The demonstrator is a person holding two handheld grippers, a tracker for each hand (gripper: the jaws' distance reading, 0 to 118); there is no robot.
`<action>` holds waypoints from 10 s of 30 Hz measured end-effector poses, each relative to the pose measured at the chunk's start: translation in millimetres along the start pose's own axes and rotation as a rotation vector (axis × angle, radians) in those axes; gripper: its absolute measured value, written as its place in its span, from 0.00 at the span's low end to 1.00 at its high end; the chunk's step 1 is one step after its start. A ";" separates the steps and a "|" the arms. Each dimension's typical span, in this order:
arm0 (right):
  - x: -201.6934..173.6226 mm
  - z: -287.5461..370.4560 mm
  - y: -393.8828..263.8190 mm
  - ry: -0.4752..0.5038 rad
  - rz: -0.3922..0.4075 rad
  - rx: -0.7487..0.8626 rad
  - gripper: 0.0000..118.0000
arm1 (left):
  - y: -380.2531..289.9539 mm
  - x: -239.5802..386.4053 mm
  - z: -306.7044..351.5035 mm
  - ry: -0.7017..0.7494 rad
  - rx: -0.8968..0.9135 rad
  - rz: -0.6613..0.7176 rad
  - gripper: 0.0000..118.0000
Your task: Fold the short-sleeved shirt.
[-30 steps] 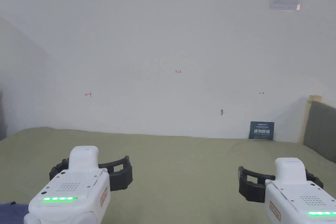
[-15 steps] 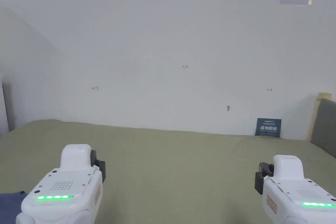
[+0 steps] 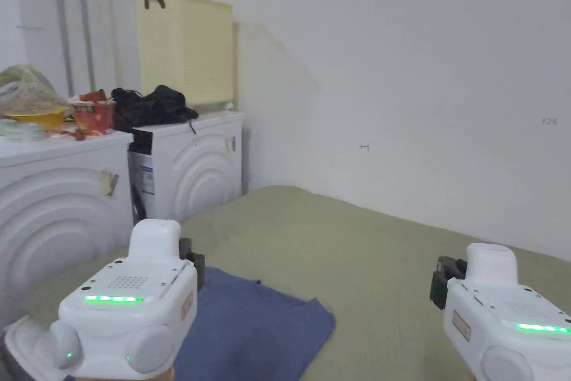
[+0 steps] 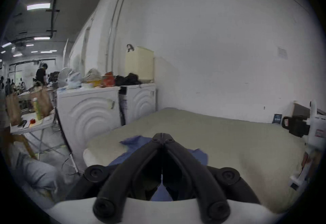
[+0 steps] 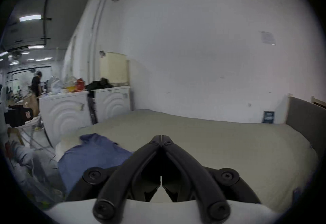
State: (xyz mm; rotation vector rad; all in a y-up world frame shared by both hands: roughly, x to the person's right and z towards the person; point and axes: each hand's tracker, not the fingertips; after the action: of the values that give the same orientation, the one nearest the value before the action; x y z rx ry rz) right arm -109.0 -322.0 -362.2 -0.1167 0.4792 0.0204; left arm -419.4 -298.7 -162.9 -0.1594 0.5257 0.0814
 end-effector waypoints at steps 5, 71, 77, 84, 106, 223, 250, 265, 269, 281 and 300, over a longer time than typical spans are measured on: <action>-45.5 -21.7 -0.3 0.085 -0.014 0.002 0.00 | -5.4 -24.8 -5.2 0.044 0.016 -0.026 0.00; 238.3 67.9 -1.9 -0.457 0.079 -0.011 0.00 | 71.7 405.7 -169.6 -0.987 -0.684 -0.443 0.01; 289.6 142.9 0.7 -0.614 0.064 -0.023 0.00 | 26.9 513.8 -88.4 -1.255 -0.732 -0.515 0.01; 314.2 189.1 -17.8 -0.703 0.038 -0.064 0.00 | -88.1 578.5 -51.0 -1.383 -0.895 -0.656 0.01; 266.1 172.7 -11.5 -0.562 -0.019 -0.030 0.00 | -1.7 319.3 -80.6 -0.751 -0.190 -0.027 0.03; 370.3 32.9 -27.8 -0.401 -0.117 -0.151 0.06 | -1.8 266.4 -219.3 -0.533 -0.189 -0.097 0.07; 293.2 182.4 -175.1 -0.376 -0.275 -0.406 0.93 | -165.6 143.8 -121.5 -0.485 -0.567 0.139 0.96; 239.3 163.4 -76.8 -0.510 -0.106 -0.306 0.00 | -66.4 219.2 -63.1 -0.576 -0.272 -0.145 0.03; 241.0 164.7 -86.1 -0.423 -0.182 -0.322 0.00 | -68.6 203.5 -90.7 -0.665 -0.389 -0.175 0.03; 248.3 164.6 -98.2 -0.424 -0.154 -0.401 0.00 | -121.6 173.7 -175.4 -0.753 -0.850 -0.287 0.85; 349.5 -10.2 -100.3 -0.262 -0.121 -0.619 0.00 | -179.7 170.4 -159.4 -0.772 -0.797 -0.312 0.09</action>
State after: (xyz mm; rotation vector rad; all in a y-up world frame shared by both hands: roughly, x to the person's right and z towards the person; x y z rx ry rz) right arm 201.0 -425.6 -521.6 -0.7409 0.1894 0.0639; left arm -329.9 -496.9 -361.6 -0.9431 -0.3340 0.0383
